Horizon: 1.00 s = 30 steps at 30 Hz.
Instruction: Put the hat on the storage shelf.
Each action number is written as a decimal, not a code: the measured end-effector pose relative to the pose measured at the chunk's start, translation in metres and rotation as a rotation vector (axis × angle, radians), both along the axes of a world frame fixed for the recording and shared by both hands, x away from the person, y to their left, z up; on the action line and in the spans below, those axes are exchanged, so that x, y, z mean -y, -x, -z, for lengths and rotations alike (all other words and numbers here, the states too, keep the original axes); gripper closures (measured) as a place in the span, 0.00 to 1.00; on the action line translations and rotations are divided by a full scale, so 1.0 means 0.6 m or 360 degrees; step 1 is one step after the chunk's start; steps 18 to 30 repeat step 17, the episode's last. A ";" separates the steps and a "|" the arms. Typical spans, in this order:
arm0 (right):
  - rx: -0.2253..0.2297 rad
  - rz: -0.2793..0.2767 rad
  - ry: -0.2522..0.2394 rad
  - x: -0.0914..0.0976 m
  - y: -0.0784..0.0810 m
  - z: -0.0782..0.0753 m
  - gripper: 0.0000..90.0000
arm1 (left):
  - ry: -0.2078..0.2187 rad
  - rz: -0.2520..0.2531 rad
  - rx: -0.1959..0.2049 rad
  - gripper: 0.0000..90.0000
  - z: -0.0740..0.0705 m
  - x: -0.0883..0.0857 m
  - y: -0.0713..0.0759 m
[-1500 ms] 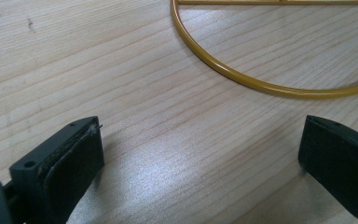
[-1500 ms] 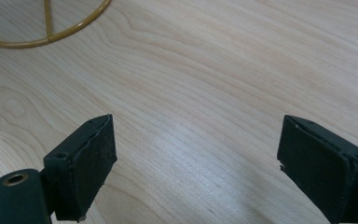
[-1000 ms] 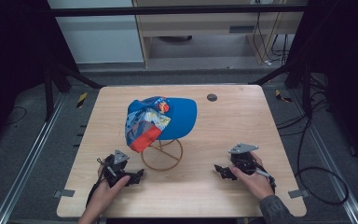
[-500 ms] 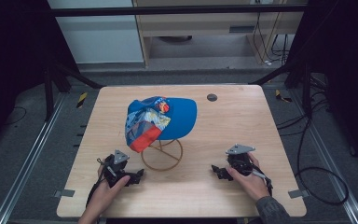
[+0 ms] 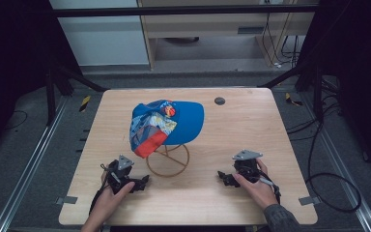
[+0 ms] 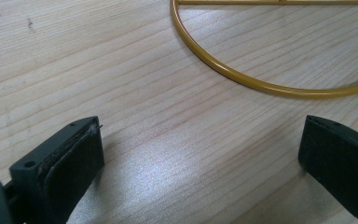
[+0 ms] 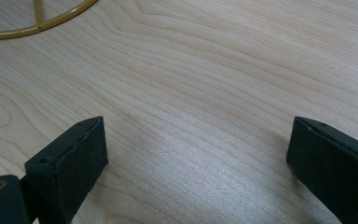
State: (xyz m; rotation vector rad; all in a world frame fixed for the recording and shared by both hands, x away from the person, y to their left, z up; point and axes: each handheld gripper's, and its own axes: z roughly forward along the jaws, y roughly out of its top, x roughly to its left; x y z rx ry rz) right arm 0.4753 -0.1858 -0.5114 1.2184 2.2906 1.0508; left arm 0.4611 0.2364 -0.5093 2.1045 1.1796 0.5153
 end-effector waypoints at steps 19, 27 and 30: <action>0.0012 0.0044 0.0084 -0.009 0.011 0.001 0.04 | -0.0001 -0.0001 0.0000 0.00 0.000 0.000 0.000; 0.0012 0.0044 0.0084 -0.009 0.011 0.001 0.04 | -0.0001 -0.0001 0.0000 0.00 0.000 0.000 0.000; 0.0012 0.0044 0.0084 -0.009 0.011 0.001 0.04 | -0.0001 -0.0001 0.0000 0.00 0.000 0.000 0.000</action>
